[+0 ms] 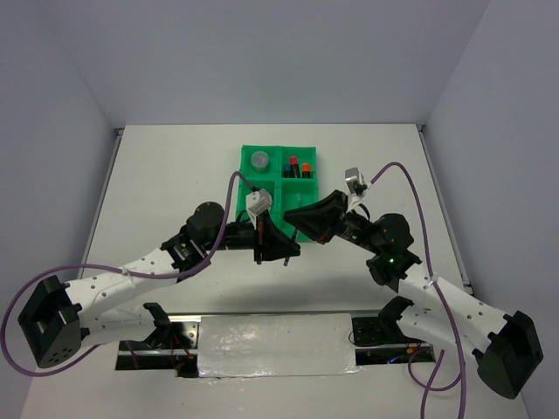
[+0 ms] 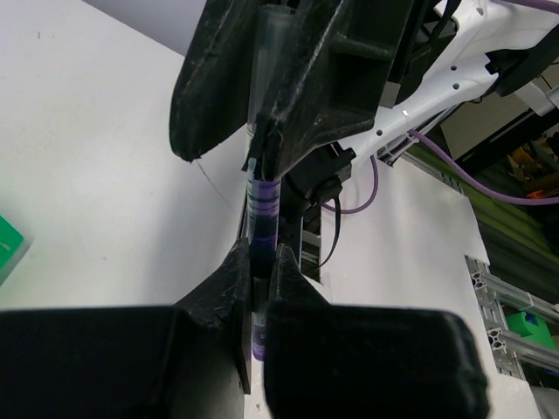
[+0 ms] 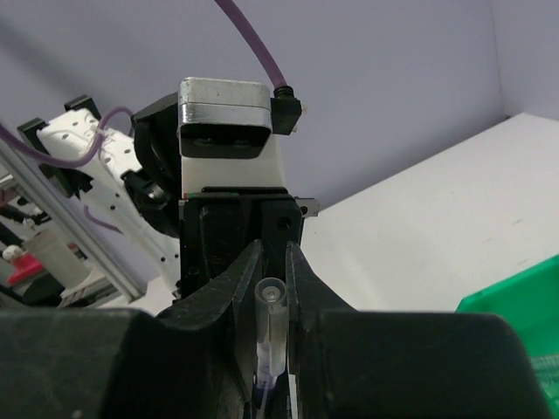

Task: Sort the stationery into containers
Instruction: Close the pen cap on the pen.

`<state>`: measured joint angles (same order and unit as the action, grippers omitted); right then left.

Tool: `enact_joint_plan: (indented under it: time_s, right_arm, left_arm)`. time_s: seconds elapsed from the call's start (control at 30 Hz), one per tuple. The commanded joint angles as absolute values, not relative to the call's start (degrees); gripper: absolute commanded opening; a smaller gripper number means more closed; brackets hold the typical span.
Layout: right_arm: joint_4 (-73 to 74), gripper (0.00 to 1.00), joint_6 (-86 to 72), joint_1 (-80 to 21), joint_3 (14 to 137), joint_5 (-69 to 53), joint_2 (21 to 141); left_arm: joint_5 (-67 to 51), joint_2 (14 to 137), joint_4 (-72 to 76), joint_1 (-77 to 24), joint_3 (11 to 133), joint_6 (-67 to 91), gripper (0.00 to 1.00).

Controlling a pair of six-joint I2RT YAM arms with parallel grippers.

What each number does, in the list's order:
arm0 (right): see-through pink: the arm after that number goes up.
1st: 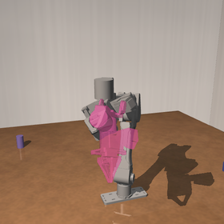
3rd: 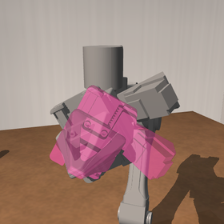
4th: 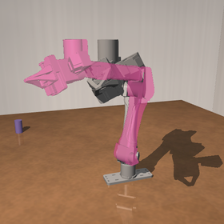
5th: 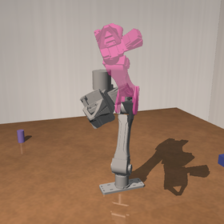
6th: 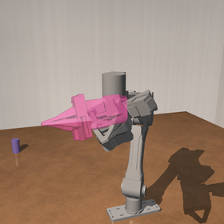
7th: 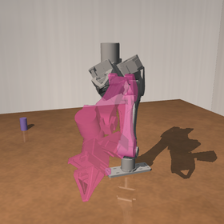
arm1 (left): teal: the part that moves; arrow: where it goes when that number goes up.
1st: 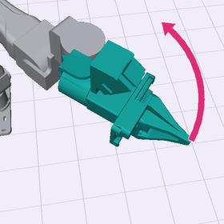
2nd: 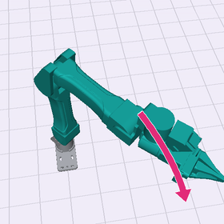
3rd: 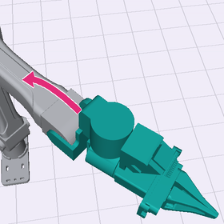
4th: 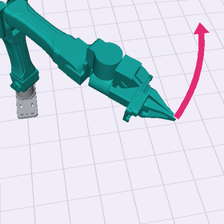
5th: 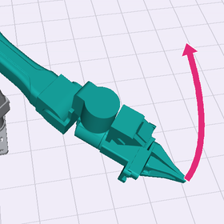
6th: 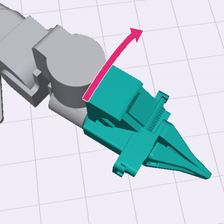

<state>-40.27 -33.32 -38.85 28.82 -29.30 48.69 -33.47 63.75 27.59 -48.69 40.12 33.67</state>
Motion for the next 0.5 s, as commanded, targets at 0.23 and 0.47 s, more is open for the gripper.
enact_joint_plan:
  time_s: [0.23,0.47]
  right_arm:
    - [-34.98,0.0,-30.85,-40.78,25.05,-36.12,54.93]
    - [-38.48,0.0,-34.18,-41.92,22.15,-37.18,57.56]
  left_arm:
    - [-33.75,62.32,37.63,-47.55,56.6,32.71,0.0]
    - [-34.45,61.44,36.83,-46.23,58.44,31.47,0.0]
